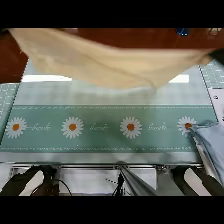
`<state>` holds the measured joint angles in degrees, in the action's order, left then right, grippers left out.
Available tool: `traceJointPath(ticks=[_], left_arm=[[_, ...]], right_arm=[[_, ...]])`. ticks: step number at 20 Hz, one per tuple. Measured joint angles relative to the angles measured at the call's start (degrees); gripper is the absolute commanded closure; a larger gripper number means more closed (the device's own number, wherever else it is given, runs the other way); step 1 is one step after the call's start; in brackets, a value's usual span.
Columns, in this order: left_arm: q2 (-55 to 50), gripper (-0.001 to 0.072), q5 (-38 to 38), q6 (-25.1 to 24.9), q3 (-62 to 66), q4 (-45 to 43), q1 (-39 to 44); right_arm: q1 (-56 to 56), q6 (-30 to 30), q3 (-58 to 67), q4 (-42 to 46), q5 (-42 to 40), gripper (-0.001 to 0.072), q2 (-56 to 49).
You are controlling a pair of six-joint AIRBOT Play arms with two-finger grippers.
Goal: Fold the shirts.
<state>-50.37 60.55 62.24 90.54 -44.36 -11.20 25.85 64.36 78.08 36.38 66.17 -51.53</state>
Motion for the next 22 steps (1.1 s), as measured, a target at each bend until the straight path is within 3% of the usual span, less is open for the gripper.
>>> traceJointPath(ticks=[4,8,16,19,22], left_arm=[[7.6,0.0688,-2.3,3.0,13.3,-4.0,0.0],[15.7,0.0688,0.9,9.7,17.7,-11.9,0.0],[23.3,0.0688,18.5,17.5,19.3,-22.2,0.0],[20.9,0.0688,28.7,19.3,19.3,-23.2,0.0],[15.2,0.0688,37.5,20.0,18.3,-23.6,0.0]], right_arm=[[0.0,7.8,16.1,9.2,-5.8,0.0686,7.8],[0.0,14.8,24.1,20.4,-2.2,0.0687,14.4],[0.0,20.9,27.3,29.9,14.9,0.0687,20.8],[0.0,20.8,27.2,33.2,27.3,0.0687,18.4],[0.0,20.3,25.2,33.7,33.9,0.0688,13.5]])
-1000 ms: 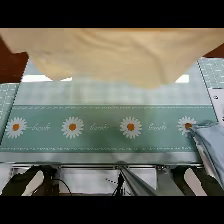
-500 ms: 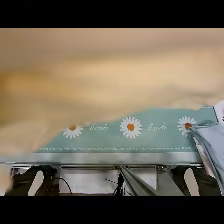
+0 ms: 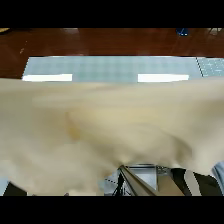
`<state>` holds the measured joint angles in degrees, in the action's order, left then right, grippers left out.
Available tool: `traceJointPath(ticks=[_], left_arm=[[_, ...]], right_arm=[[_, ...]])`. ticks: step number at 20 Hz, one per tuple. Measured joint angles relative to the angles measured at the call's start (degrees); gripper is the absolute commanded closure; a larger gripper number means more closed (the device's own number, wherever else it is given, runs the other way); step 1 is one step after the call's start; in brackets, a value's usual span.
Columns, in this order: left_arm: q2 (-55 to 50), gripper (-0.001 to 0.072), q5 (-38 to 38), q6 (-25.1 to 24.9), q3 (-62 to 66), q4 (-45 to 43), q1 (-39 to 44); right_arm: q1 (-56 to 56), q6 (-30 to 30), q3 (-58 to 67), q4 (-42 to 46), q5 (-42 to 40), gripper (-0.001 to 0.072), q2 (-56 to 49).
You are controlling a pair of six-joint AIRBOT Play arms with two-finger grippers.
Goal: Fold the shirts.
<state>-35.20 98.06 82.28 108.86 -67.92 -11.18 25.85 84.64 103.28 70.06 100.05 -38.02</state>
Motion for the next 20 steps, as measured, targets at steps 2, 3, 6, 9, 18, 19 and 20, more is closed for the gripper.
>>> traceJointPath(ticks=[2,3,6,9,18,19,20], left_arm=[[-4.8,0.0688,2.8,0.3,-1.8,0.7,0.0],[-7.6,0.0688,3.4,0.3,-3.0,1.3,0.0],[-16.9,0.0688,2.9,0.1,-6.9,3.9,0.7],[-27.8,0.0687,0.6,-1.3,-9.1,5.2,2.7],[-51.0,0.0687,-20.8,-4.4,-10.4,6.9,6.5],[-52.6,0.0687,-24.3,-4.5,-10.4,7.0,7.0],[-53.9,0.0687,-27.4,-4.5,-10.4,7.0,7.5]], right_arm=[[0.0,-0.6,-2.5,-1.1,2.4,0.0688,-4.9],[0.0,-0.8,-4.0,-2.4,3.3,0.0688,-7.9],[-1.9,-1.0,-6.8,-3.8,4.6,0.0687,-17.6],[-7.5,-1.4,-8.0,-2.6,1.7,0.0687,-27.7],[-15.9,1.2,-8.6,0.4,-33.3,0.0687,-45.9],[-16.0,1.5,-8.6,0.2,-36.9,0.0687,-47.2],[-16.2,1.6,-8.6,0.0,-39.5,0.0687,-48.5]])
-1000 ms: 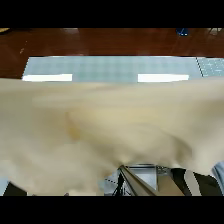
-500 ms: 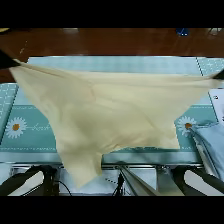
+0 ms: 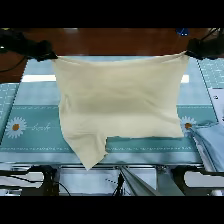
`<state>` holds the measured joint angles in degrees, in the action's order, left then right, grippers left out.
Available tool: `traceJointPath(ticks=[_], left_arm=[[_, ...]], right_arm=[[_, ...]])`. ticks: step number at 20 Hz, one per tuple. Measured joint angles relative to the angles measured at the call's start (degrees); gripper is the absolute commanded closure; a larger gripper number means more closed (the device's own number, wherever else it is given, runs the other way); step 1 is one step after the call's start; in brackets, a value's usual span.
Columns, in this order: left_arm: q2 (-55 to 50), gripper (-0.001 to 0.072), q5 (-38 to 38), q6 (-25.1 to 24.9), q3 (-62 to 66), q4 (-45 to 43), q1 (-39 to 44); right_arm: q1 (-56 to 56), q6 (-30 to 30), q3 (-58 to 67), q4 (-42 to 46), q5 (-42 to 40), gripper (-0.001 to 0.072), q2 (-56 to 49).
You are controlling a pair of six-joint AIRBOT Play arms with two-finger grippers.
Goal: Fold the shirts.
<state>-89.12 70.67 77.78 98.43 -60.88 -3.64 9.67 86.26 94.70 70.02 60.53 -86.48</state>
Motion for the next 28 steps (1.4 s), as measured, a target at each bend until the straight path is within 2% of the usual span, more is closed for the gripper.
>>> traceJointPath(ticks=[3,6,12,14,17,22,28], left_arm=[[-3.9,0.0687,-9.4,-0.2,0.0,0.0,1.7],[-7.9,0.0687,-14.8,-0.2,0.0,0.1,3.4],[-14.7,0.0686,-15.9,-0.2,0.0,0.0,5.6],[-15.5,0.0687,-13.6,-0.2,0.2,0.0,5.4],[-15.3,0.0687,-6.2,-0.2,1.1,0.0,3.5],[-14.5,0.0687,9.1,0.3,1.6,0.0,0.1],[-15.6,0.0687,14.3,1.1,0.6,-0.2,0.9]], right_arm=[[-0.3,0.2,0.0,-0.8,-6.4,0.0687,-3.8],[-0.5,0.3,0.0,-0.9,-9.1,0.0687,-7.5],[-0.5,0.3,0.0,-1.2,-8.9,0.0687,-13.6],[-0.5,0.1,0.0,-1.2,-8.3,0.0687,-13.9],[0.3,-0.8,0.0,-0.9,-5.3,0.0687,-11.9],[1.4,-1.2,-0.1,0.3,5.3,0.0687,-8.5],[-0.1,-1.3,-2.0,2.4,11.1,0.0686,-9.2]])
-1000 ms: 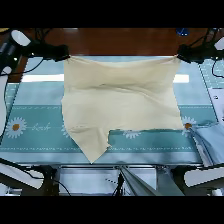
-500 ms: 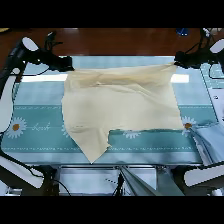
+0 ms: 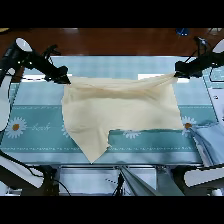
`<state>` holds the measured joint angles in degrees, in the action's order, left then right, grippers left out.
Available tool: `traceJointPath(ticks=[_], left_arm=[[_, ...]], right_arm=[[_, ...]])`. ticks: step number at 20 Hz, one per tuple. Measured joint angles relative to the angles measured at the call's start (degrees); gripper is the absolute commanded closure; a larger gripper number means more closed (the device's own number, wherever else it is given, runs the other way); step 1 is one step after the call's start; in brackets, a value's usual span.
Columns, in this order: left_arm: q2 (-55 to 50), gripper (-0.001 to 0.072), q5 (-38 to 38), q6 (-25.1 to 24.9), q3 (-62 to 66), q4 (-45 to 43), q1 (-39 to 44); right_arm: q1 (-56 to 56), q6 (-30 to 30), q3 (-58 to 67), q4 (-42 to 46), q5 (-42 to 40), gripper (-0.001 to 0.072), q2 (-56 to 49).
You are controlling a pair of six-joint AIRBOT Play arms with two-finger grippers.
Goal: Fold the shirts.
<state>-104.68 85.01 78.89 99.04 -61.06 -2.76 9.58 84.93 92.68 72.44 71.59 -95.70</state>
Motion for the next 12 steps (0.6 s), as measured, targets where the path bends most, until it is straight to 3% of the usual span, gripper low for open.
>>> traceJointPath(ticks=[2,3,4,5,6,10,11,12], left_arm=[[-0.5,0.0683,0.4,0.2,-0.1,0.0,0.5],[-0.7,0.0643,0.4,0.2,-0.2,0.0,0.7],[-0.8,0.0505,0.5,0.2,-0.2,0.0,0.7],[-0.9,0.0356,0.8,0.3,-0.2,0.0,0.7],[-0.9,0.0321,1.4,0.5,-0.2,-0.3,0.3],[0.7,0.0322,8.9,0.5,-0.2,-4.1,-2.7],[1.6,0.0321,10.8,0.7,-0.2,-5.0,-3.8],[2.9,0.0322,11.8,0.9,-0.4,-5.6,-4.9]], right_arm=[[-0.2,0.0,-0.3,0.4,-0.1,0.0686,-0.8],[-0.3,0.0,-0.3,0.7,-0.2,0.0682,-1.1],[-0.3,0.0,-0.4,0.8,-0.6,0.0605,-1.2],[-0.2,0.0,-0.5,1.3,-0.5,0.0447,-1.3],[-0.1,0.0,-0.5,1.9,-0.5,0.0343,-1.2],[1.6,-2.4,-0.5,8.4,5.3,0.0325,1.4],[2.3,-2.9,-0.5,11.4,8.2,0.0381,2.4],[3.2,-3.0,-0.5,14.3,10.9,0.0383,3.5]])
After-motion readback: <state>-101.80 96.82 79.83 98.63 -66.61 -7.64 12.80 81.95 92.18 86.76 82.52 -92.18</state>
